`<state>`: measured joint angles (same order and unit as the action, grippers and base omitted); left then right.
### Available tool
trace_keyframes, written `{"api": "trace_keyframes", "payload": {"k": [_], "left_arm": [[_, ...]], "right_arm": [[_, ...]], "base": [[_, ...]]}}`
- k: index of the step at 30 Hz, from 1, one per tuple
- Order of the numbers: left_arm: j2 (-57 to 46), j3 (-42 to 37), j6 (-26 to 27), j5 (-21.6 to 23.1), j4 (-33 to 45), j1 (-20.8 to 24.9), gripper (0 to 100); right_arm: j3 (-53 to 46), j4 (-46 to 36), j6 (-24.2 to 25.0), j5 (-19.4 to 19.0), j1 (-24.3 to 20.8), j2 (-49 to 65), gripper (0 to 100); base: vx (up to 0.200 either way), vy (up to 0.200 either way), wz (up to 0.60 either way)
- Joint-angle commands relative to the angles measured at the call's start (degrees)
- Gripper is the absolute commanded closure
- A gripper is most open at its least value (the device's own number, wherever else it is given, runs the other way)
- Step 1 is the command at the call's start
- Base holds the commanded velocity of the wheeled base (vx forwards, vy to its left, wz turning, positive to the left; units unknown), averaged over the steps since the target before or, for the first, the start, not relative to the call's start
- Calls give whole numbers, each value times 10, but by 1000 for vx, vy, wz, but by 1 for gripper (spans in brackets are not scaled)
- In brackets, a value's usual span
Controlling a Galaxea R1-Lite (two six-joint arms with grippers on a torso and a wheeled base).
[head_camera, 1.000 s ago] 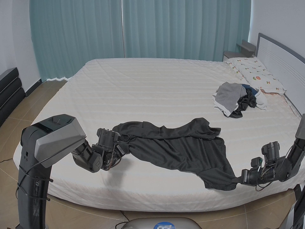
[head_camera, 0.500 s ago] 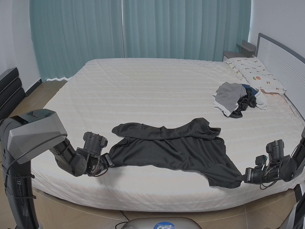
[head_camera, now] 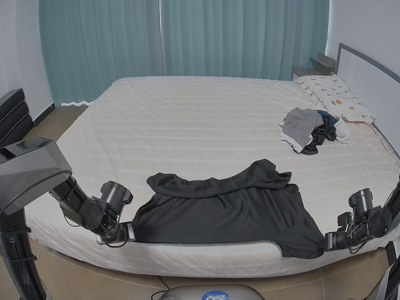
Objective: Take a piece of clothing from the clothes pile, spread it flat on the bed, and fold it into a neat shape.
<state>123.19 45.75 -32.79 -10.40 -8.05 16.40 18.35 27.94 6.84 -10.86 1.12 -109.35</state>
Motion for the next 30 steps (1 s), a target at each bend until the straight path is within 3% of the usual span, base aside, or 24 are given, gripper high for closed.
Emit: {"api": "trace_keyframes", "payload": {"k": [1,11,12,15,16,26,28,30], "left_arm": [[-3,2,12,-1,29,1,100],[13,3,12,0,24,7,100],[13,3,12,1,23,7,0],[20,5,11,2,22,7,0],[22,7,11,2,22,7,0],[1,34,-10,33,8,0,0],[-16,43,-49,55,-40,0,0],[-16,43,-49,55,-40,0,0]], "right_arm": [[0,-11,-11,9,0,-9,100],[10,4,-10,11,-2,-46,100],[11,6,-10,11,-2,-50,100],[11,18,-10,11,-4,-65,100],[11,25,-9,10,-4,-69,0],[16,74,15,12,12,-47,0],[31,78,52,11,12,-31,0],[31,78,52,11,12,-31,0]], "base": [[0,0,0],[0,0,0],[0,0,0],[0,0,0],[0,0,0],[0,0,0],[0,0,0],[0,0,0]]}}
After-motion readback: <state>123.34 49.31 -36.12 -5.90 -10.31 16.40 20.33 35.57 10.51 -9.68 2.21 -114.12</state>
